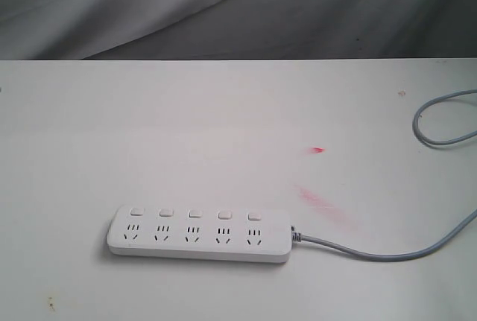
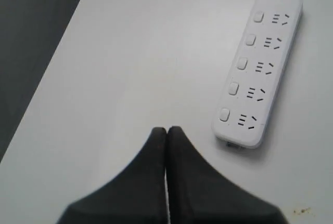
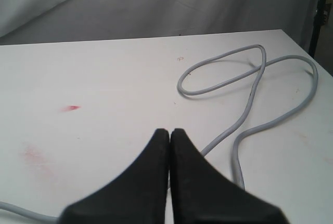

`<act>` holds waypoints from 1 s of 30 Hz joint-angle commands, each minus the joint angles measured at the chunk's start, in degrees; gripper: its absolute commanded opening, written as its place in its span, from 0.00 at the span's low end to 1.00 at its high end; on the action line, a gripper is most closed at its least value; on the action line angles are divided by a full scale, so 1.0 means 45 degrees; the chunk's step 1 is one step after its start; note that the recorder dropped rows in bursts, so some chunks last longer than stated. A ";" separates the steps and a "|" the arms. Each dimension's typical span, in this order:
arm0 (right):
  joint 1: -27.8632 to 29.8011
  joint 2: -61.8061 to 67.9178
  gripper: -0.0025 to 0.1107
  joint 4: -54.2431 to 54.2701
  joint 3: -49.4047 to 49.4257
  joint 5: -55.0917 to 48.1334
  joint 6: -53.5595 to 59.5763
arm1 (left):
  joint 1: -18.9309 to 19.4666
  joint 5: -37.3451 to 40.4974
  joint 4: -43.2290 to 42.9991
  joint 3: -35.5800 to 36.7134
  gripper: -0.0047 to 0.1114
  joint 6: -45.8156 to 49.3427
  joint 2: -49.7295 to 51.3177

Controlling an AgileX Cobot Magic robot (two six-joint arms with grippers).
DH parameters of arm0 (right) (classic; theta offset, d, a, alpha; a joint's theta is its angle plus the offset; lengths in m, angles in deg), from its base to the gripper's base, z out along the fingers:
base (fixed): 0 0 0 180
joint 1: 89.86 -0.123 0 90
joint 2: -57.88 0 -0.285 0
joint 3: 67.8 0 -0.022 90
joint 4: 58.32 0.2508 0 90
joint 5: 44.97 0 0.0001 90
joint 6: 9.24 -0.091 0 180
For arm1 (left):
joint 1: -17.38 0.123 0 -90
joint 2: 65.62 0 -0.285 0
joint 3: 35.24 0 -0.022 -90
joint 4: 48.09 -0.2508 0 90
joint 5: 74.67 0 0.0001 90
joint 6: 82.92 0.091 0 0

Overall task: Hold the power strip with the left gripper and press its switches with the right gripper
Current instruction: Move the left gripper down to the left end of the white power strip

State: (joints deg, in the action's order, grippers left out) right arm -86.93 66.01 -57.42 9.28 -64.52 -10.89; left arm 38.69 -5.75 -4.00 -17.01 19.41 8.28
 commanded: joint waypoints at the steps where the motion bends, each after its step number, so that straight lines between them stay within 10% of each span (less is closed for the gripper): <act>1: 0.0100 -0.0077 0.02 0.0035 0.0032 0.0010 -0.0023 | 0.0834 0.0233 0.0451 0.0078 0.04 0.1317 0.0889; 22: 0.0100 -0.0077 0.02 0.0035 0.0032 0.0010 -0.0023 | 0.1212 0.0233 0.1714 0.0213 0.07 0.2542 0.4331; 30: 0.0100 -0.0077 0.02 0.0035 0.0032 0.0010 -0.0023 | 0.1212 0.0233 0.0436 0.0213 0.45 0.3914 0.5500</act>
State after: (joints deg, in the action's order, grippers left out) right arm -86.93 66.01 -57.42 9.28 -64.52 -10.89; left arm 44.02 -4.93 -1.79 -16.26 36.13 31.52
